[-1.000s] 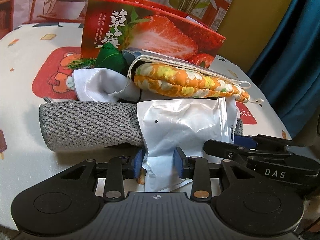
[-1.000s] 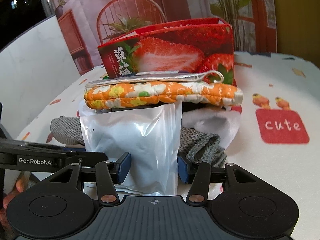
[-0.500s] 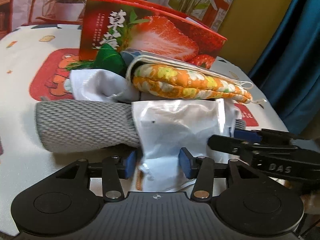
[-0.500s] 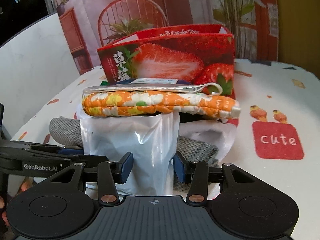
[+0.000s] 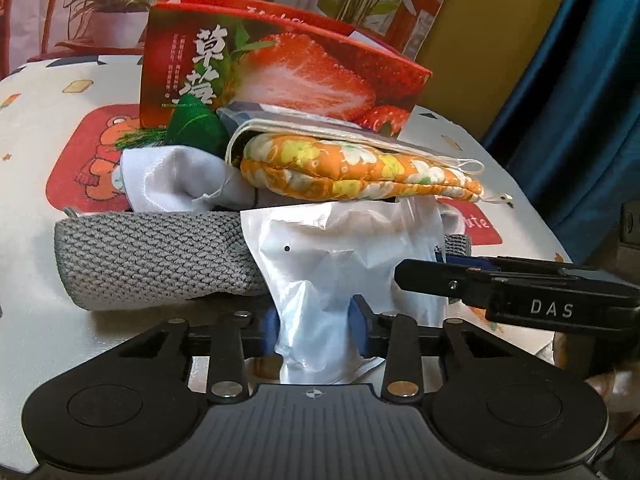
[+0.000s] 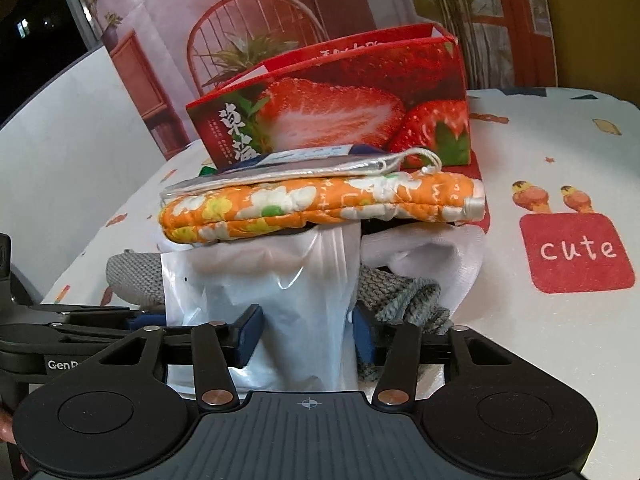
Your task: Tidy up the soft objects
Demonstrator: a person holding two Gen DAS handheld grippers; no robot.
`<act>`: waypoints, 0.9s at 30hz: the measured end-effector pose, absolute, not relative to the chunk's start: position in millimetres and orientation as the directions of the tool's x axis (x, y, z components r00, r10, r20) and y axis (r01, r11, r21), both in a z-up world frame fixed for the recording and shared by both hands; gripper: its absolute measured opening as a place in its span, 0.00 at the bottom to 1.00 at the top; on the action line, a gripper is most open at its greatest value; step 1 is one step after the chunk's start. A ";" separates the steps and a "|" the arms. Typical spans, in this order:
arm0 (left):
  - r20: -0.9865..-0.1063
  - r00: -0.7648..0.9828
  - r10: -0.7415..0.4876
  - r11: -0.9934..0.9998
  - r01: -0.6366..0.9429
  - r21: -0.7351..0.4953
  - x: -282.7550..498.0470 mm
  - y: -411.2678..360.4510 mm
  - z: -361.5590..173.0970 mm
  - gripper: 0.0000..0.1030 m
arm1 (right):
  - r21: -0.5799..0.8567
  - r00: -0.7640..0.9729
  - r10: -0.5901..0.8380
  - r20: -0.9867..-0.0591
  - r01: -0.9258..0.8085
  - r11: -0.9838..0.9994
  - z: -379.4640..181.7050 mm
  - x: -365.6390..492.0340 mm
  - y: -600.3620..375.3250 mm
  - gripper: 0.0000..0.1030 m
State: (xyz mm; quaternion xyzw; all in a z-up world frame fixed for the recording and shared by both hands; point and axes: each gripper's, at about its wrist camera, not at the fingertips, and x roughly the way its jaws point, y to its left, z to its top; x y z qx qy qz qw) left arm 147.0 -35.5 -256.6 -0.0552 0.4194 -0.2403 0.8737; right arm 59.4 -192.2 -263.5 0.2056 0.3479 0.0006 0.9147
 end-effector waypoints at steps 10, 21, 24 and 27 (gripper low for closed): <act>-0.679 0.560 -0.474 0.875 0.386 -0.293 137.2 -30.5 -245.7 0.28 | 0.378 0.781 0.128 -0.612 0.147 0.914 -255.2 43.7 -193.9 0.08; -0.647 0.587 -0.487 0.869 0.398 -0.293 126.0 -26.8 -226.2 0.28 | 0.356 0.803 0.111 -0.586 0.132 0.925 -233.8 34.9 -186.7 0.06; -0.626 0.607 -0.489 0.869 0.403 -0.288 123.2 -25.0 -216.3 0.28 | 0.348 0.816 0.106 -0.569 0.121 0.930 -224.1 34.4 -185.3 0.06; -0.609 0.625 -0.488 0.870 0.405 -0.282 121.4 -23.2 -208.7 0.28 | 0.339 0.830 0.104 -0.548 0.107 0.935 -215.0 36.5 -184.1 0.06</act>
